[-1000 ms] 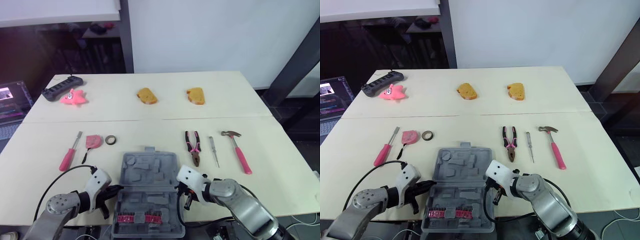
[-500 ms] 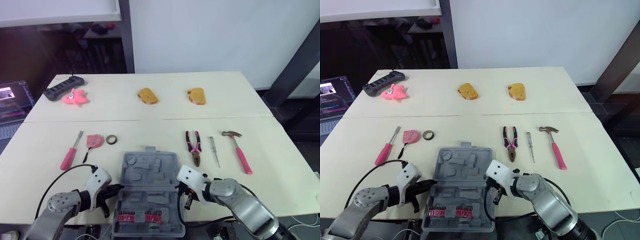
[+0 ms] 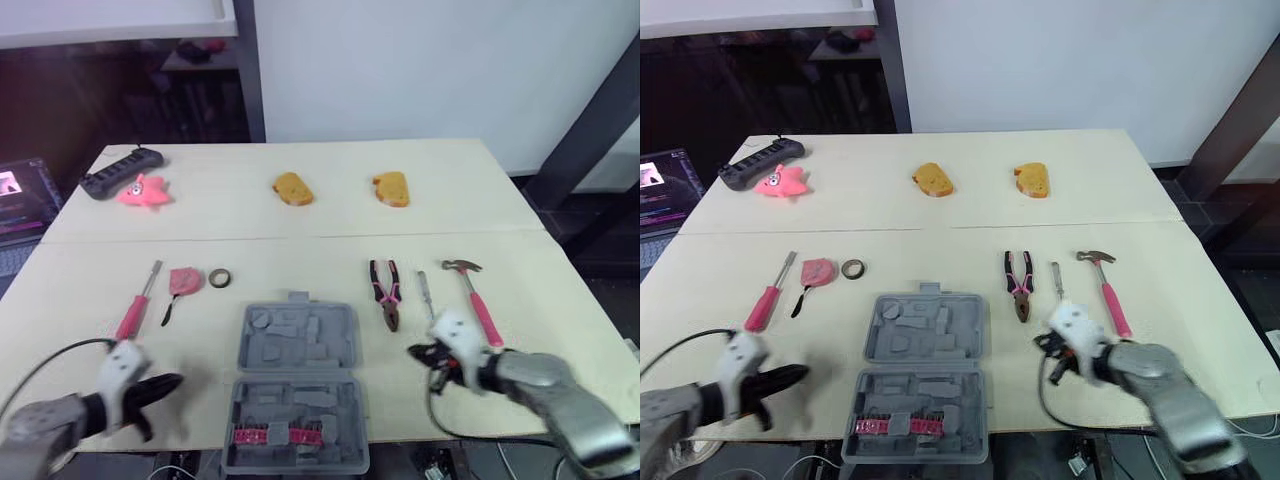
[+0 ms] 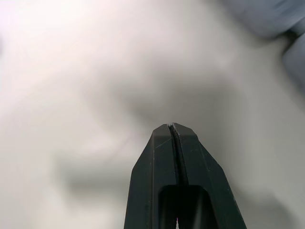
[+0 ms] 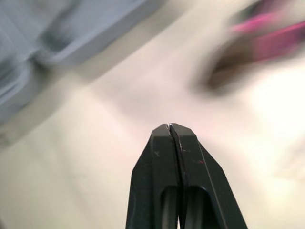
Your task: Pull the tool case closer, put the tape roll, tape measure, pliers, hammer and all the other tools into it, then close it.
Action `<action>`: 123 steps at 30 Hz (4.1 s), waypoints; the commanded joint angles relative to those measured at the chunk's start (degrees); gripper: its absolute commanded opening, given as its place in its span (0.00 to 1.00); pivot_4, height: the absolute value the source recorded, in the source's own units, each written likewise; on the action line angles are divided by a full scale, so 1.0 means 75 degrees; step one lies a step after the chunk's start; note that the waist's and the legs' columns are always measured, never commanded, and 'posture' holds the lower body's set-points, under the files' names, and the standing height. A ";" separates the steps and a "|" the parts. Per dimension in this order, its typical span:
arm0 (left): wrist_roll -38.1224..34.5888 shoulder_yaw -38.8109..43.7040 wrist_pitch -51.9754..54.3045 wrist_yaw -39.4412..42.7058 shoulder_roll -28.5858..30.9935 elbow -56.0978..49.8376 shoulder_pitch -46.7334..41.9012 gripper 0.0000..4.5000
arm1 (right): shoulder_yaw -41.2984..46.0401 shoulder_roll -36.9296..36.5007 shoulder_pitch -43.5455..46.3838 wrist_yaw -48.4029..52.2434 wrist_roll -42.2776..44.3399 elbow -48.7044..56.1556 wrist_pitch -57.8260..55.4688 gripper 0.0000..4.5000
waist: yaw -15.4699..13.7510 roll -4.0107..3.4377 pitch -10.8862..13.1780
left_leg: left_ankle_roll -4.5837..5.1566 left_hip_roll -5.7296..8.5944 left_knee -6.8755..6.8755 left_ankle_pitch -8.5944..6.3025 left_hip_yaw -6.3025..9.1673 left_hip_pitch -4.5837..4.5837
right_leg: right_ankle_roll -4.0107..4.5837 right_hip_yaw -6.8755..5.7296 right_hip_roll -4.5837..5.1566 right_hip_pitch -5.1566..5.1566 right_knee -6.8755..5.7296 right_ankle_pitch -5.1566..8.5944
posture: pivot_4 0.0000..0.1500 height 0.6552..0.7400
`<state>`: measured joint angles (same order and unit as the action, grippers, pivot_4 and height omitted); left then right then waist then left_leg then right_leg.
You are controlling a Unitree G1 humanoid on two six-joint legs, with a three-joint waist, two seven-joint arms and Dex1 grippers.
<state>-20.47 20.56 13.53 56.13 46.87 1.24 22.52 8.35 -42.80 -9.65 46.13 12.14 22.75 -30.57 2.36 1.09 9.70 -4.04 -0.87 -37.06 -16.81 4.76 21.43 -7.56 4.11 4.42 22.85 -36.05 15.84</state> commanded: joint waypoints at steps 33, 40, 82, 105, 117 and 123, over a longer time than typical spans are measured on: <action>-0.0461 0.1353 0.0165 -0.0529 0.0124 0.1619 -0.1401 0.99 | 0.2116 -0.0205 -0.0966 0.0932 0.1147 -0.1111 0.2101 1.00 | -0.0004 0.0009 0.0037 | -0.0002 0.0000 -0.0008 0.0000 -0.0011 -0.0013 | 0.0010 0.0002 0.0010 -0.0017 -0.0007 0.0002 | 1.00 1.00; 0.0178 0.0141 -0.0075 -0.1576 -0.0919 0.0765 -0.2787 0.99 | 0.0392 0.0122 0.0399 0.0337 0.1489 0.0621 0.0753 1.00 | -0.0009 0.0013 0.0035 | -0.0003 0.0001 -0.0014 0.0001 0.0001 -0.0010 | -0.0023 -0.0002 0.0008 -0.0018 -0.0016 -0.0016 | 1.00 1.00; 0.4782 -0.4487 -0.3942 0.1358 -0.1725 0.9955 -1.0575 0.30 | -0.2107 0.0463 0.1646 -0.1243 0.0625 0.1955 -0.0720 1.00 | -0.0198 0.0013 0.0046 | 0.0002 0.0008 -0.0033 0.0005 0.0021 -0.0001 | -0.0036 -0.0023 -0.0003 -0.0011 -0.0053 -0.0018 | 1.00 1.00; 0.3542 -0.3584 -0.4151 0.4384 -0.1381 0.9004 -1.0774 0.01 | -0.2411 0.0834 0.1554 -0.1615 0.0321 0.1980 -0.0706 1.00 | -0.0179 0.0016 0.0048 | 0.0002 0.0008 -0.0027 0.0005 0.0023 0.0009 | -0.0037 -0.0024 -0.0004 -0.0001 -0.0053 -0.0017 | 1.00 1.00; 0.2882 -0.4521 -0.4132 0.4849 -0.2048 0.6450 -0.9140 0.01 | -0.2634 0.1122 0.1482 -0.1982 0.0109 0.2171 -0.0908 1.00 | -0.0161 0.0014 0.0047 | 0.0002 0.0007 -0.0027 0.0005 0.0026 0.0007 | -0.0036 -0.0023 -0.0004 -0.0001 -0.0055 -0.0018 | 1.00 1.00; 0.2945 -0.4623 -0.4123 0.4833 -0.2001 0.6373 -0.8869 0.01 | -0.2627 0.1147 0.1442 -0.2073 0.0072 0.2242 -0.0966 1.00 | -0.0179 0.0014 0.0047 | 0.0003 0.0007 -0.0034 0.0005 0.0026 0.0006 | -0.0035 -0.0023 -0.0004 -0.0002 -0.0064 -0.0018 | 1.00 1.00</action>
<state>2.03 -14.47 -16.99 92.20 31.17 50.37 -43.35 -11.93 -34.78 1.00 30.83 12.58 36.39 -38.36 1.02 1.19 10.05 -4.03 -0.82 -37.33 -16.77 4.96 21.47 -7.82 3.93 4.39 22.83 -36.54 15.70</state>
